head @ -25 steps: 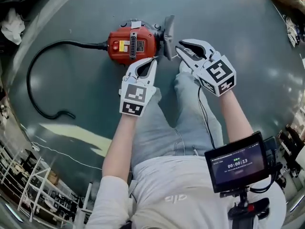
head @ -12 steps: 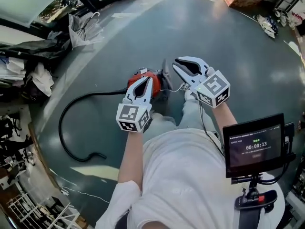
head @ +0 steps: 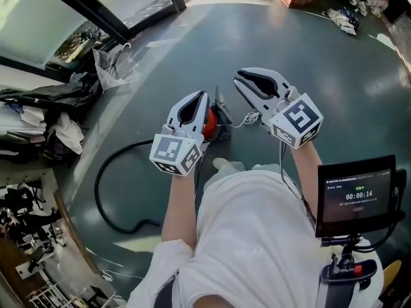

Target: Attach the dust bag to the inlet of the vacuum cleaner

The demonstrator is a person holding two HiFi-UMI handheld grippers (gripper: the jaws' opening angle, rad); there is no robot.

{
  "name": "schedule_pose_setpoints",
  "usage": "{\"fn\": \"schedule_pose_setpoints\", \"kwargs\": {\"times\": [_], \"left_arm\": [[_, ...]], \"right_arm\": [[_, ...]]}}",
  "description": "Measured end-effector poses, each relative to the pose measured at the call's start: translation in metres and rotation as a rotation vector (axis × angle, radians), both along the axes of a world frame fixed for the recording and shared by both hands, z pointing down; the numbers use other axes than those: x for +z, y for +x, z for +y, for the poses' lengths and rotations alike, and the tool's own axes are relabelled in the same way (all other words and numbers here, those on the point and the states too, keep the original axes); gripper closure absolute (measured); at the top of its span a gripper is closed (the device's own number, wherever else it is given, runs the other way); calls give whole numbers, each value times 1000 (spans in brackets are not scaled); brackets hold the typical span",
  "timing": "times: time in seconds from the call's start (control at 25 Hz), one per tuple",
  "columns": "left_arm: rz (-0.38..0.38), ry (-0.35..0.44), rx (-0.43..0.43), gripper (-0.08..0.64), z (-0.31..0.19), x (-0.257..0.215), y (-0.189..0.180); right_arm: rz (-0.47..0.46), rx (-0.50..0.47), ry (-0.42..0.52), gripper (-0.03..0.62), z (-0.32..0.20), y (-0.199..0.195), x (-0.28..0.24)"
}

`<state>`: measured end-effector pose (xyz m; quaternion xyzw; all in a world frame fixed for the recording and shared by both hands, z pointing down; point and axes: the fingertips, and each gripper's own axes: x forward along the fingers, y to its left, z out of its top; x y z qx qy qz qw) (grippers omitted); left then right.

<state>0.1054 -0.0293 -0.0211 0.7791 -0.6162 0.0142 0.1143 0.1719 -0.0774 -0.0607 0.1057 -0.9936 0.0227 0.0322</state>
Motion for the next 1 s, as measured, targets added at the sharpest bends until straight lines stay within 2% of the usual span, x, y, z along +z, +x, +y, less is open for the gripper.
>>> {"fn": "schedule_pose_setpoints", "kwargs": {"times": [0.24, 0.36, 0.52, 0.64, 0.84, 1.0], "left_arm": [[5, -16, -50, 549, 16, -11, 5], [11, -12, -15, 549, 23, -18, 14], [-33, 0, 80, 549, 43, -23, 31], [-61, 6, 122, 552, 29, -31, 31], [-35, 47, 177, 552, 13, -44, 35], [-19, 45, 187, 552, 2, -47, 30]], "right_arm": [[-60, 14, -58, 518, 9, 14, -13], [-77, 50, -63, 518, 18, 24, -16], [-93, 125, -48, 518, 46, 44, -17], [-112, 176, -22, 518, 40, 50, -25], [-123, 208, 8, 518, 32, 48, -36], [-104, 214, 17, 518, 26, 40, -40]]}}
